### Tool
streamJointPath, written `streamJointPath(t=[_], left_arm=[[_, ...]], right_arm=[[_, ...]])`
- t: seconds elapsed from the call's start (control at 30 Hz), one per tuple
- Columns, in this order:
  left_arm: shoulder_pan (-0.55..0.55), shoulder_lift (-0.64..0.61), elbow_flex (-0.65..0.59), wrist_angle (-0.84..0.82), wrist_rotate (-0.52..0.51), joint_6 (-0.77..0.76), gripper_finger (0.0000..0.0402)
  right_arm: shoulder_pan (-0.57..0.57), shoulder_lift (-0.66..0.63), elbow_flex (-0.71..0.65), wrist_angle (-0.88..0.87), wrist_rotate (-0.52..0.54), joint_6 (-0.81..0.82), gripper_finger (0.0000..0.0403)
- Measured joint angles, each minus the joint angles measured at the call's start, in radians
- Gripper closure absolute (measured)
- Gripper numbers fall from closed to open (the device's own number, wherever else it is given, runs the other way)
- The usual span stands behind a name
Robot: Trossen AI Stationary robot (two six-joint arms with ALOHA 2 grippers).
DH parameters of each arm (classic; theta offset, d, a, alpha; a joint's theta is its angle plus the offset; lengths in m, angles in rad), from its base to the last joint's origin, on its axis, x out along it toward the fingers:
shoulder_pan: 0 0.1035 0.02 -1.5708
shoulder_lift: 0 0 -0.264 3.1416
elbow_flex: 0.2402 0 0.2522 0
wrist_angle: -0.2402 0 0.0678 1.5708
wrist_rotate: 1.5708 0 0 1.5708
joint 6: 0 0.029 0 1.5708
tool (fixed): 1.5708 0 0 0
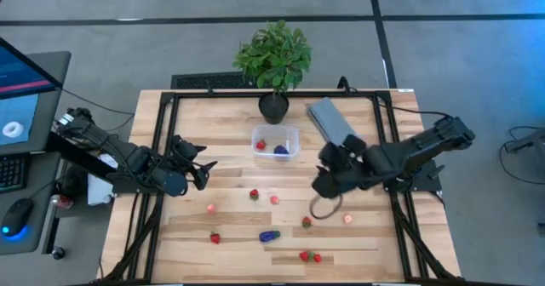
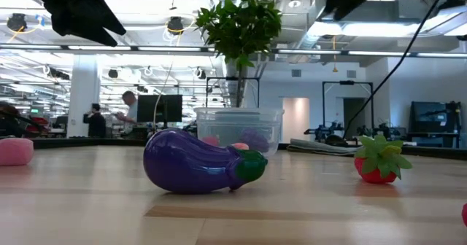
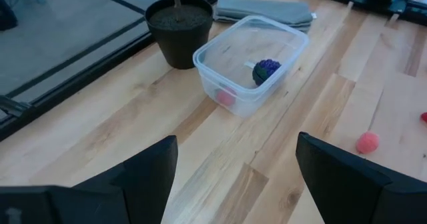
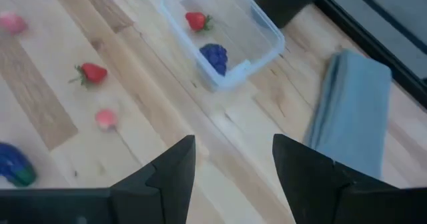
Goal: Pick and placing Produce into tupperware
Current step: Put the right pink peach into the transparent bin
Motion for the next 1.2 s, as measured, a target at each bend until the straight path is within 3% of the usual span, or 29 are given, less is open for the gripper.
streamJointPath(t=[0.37, 0.5, 0.73, 1.2], left_arm=[[0.000, 0.000, 0.000, 0.000, -0.069, 0.018, 0.0107], [0.000, 0.000, 0.000, 0.000, -0.089, 0.018, 0.0107], [0.000, 0.000, 0.000, 0.000, -0.097, 0.022, 0.0107], [0.000, 0.000, 0.000, 0.053, -0.097, 0.033, 0.0107]], right_arm=[[0.375, 0.019, 0.000, -0.268, 0.178, 0.590, 0.0178], [0.477, 0.067, -0.004, -0.303, 0.185, 0.758, 0.0178], [0.600, 0.183, -0.070, -0.266, 0.098, 1.040, 0.0178], [0.618, 0.344, -0.075, -0.102, -0.106, 1.163, 0.0178]])
